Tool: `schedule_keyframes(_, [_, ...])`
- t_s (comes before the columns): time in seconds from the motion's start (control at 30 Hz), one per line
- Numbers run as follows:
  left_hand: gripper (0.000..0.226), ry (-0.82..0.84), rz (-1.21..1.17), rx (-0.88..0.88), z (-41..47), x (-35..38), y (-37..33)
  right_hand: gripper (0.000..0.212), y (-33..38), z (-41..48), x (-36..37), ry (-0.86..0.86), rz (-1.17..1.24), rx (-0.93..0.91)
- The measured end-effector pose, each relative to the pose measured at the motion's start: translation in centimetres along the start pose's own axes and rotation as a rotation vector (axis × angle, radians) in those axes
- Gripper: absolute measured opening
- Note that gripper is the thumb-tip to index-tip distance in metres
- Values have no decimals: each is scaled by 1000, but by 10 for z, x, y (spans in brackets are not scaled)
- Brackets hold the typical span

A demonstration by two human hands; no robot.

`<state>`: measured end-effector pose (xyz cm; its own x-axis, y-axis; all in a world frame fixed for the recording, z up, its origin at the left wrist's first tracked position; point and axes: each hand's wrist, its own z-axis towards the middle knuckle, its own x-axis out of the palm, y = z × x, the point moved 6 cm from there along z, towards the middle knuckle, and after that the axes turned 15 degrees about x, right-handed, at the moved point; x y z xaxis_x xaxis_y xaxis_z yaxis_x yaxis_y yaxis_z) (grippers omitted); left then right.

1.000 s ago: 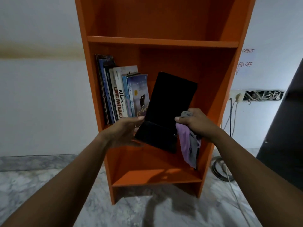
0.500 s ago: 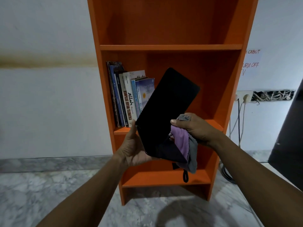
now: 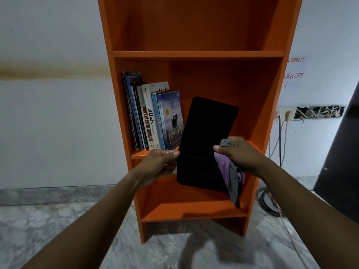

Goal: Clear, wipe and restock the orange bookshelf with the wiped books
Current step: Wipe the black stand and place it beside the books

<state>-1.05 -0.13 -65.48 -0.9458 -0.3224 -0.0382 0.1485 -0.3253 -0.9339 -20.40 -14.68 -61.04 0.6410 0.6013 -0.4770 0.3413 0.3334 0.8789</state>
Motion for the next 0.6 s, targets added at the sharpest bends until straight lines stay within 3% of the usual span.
schedule_keyframes(0.1, [29, -8, 172, 81, 6, -1, -3, 25, -3, 1, -3, -20, -20, 30])
schedule_keyframes(0.23, [22, -54, 256, 191, 6, 6, -17, 36, 1, 3, -5, -92, 0, -5])
schedule_keyframes(0.3, [21, -105, 243, 217, 5, 7, -18, 33, 2, 2, -8, -233, 33, -47])
schedule_keyframes(0.37, [21, -174, 230, 245, 3, 5, -17, 25, 2, -3, -14, -488, 40, -58])
schedule_keyframes(0.43, [22, -206, 224, 283, 2, 6, -15, 34, 11, -18, -13, -678, 105, -74])
schedule_keyframes(0.5, [22, -231, 234, 294, 4, 13, -14, 41, 25, -28, 5, -655, 120, -147])
schedule_keyframes(0.6, [31, -253, 279, 296, 8, 23, -14, 37, 40, -28, 51, -403, -91, -265])
